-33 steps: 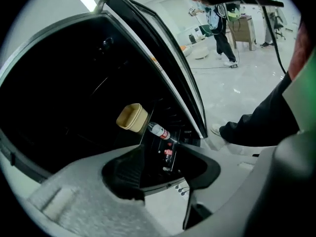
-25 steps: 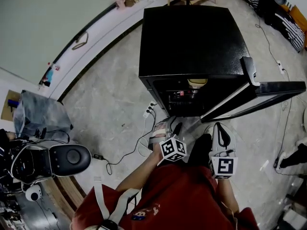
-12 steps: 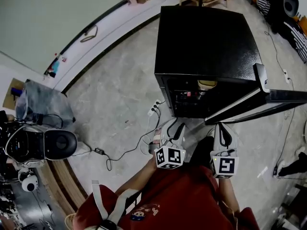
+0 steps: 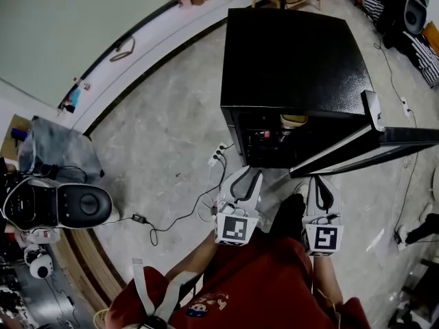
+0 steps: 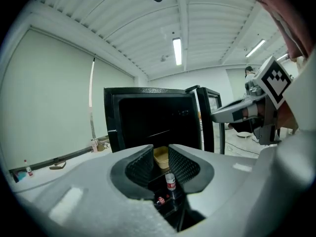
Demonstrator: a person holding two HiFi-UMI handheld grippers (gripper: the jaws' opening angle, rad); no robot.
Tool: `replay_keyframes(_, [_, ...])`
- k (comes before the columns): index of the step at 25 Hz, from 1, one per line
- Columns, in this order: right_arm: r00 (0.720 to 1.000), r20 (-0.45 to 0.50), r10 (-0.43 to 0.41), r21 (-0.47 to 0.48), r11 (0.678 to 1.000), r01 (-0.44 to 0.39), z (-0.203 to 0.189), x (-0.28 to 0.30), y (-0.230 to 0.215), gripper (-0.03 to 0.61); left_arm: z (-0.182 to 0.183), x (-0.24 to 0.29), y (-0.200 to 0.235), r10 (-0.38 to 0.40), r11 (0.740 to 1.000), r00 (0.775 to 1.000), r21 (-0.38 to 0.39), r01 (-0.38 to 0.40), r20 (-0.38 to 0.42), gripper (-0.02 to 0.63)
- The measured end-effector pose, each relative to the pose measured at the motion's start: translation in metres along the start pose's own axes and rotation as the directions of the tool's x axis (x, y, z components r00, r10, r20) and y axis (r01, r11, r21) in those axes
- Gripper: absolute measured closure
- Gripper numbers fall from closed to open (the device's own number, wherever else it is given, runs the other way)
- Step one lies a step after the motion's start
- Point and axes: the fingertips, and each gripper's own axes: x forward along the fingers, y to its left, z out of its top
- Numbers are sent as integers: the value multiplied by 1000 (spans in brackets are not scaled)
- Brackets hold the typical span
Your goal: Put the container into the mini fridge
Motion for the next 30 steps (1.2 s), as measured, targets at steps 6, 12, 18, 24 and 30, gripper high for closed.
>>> replay_keyframes(6, [1000, 3, -3, -3, 1000, 3, 0, -1, 0, 577, 17, 1, 10, 21, 1000, 999, -4, -21, 43, 540])
replay_keyframes(12, [1000, 7, -3, 5, 1000, 3, -1, -1, -1, 577, 10, -4, 8, 40, 999, 999, -19, -39, 33, 607])
replay_keyframes(18, [1000, 22, 17, -7, 1000, -17, 2, -1, 3, 577, 10, -7, 3, 27, 1000, 999, -12, -26, 33, 607])
replay_keyframes(24, [998, 46, 40, -7, 999, -40, 11, -3, 10, 578, 16, -10, 4, 25, 1000, 999, 5, -25, 43, 607])
replay_keyframes(30, [999, 34, 16, 10, 1000, -16, 3, -7, 3, 578, 21, -11, 5, 28, 1000, 998, -3, -28, 60, 607])
